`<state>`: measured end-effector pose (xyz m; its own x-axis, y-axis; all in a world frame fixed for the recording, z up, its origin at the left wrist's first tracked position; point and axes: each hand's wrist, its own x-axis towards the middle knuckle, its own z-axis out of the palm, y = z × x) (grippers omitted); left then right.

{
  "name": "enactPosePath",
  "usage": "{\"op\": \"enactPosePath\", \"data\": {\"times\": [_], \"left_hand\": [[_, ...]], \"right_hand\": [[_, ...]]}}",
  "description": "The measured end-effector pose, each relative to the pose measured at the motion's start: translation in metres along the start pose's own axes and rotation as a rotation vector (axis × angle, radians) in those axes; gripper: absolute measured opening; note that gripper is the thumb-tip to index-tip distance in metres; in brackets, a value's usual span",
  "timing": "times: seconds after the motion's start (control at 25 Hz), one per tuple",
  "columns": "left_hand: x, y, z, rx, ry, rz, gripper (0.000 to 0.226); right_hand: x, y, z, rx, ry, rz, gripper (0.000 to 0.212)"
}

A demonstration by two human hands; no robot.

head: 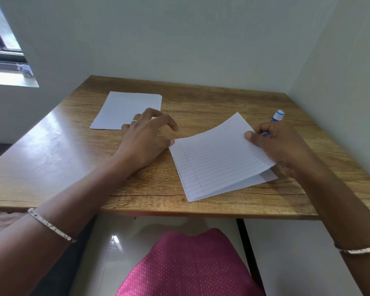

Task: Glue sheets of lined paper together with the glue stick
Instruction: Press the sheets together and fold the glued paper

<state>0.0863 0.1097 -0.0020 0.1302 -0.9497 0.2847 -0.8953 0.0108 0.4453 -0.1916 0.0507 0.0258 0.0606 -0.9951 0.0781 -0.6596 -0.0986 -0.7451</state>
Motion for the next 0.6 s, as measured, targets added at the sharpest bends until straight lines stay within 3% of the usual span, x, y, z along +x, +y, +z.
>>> {"op": "enactPosePath", "data": {"times": [0.12,0.6], "left_hand": [[-0.0005,0.0030,0.0021,0.007,-0.021,0.082,0.022],[0.0016,-0.0055,0.0056,-0.057,-0.017,0.070,0.021]], "right_hand": [[-0.0006,0.0008,0.0021,-0.006,0.012,0.000,0.023],[-0.0038,0.0019,0.0036,0.038,0.018,0.005,0.017]]}}
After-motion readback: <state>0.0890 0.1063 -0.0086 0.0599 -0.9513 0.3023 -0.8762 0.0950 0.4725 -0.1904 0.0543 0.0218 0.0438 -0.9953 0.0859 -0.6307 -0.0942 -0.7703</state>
